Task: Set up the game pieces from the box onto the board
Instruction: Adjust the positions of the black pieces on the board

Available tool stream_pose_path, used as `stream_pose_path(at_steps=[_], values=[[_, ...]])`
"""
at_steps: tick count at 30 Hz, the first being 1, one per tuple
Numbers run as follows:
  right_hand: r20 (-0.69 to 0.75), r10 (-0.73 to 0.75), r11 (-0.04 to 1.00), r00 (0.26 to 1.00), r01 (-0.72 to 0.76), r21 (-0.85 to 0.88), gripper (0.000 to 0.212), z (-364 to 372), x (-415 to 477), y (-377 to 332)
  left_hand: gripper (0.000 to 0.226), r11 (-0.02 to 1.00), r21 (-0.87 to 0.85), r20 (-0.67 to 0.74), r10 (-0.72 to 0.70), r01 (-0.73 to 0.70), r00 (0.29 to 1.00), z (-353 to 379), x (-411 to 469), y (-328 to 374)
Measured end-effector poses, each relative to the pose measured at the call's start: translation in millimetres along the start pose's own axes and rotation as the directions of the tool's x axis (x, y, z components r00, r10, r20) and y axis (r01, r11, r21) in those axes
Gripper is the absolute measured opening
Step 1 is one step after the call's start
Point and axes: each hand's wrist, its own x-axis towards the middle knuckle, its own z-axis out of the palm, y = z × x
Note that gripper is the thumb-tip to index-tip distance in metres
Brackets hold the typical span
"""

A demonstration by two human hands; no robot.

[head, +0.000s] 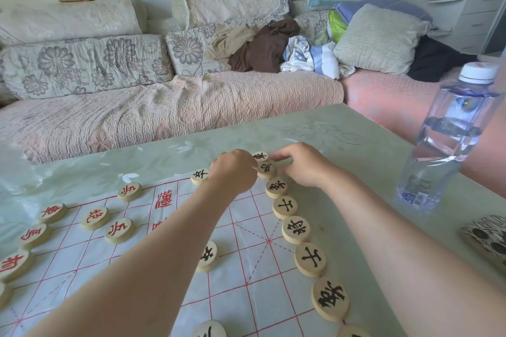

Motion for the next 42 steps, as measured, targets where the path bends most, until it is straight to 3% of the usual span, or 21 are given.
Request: stream_pose_path(at_steps=[10,16,31,36,42], values=[[0.044,-0.033,0.999,0.999,0.032,0.025,0.045,2,19,4,0.033,0.994,-0.089,0.027,-0.057,0.059,0.998,7,11,-9],[0.047,-0.016,0.999,0.999,0.014,0.043,0.048,4,21,2,0.028,0.985,-0.17,0.064,-0.024,0.035,0.998,10,14,-11],[0.103,-0.014,1.0,0.995,0.011,0.028,0.043,-1,18,3,0.017,0.984,-0.174,0.076,0.042,-0.028,0.996,10,13,-16],[-0.023,0.024,0.998,0.999,-0.023,0.053,0.041,1,24,6,0.031,0.977,-0.201,-0.066,-0.087,0.072,0.994,1,25,-20],[-0.076,0.022,1.0,0.997,-0.021,0.016,0.036,12,32,-2,0.037,0.988,-0.153,0.022,0.032,-0.028,0.999,-1,39,-17]])
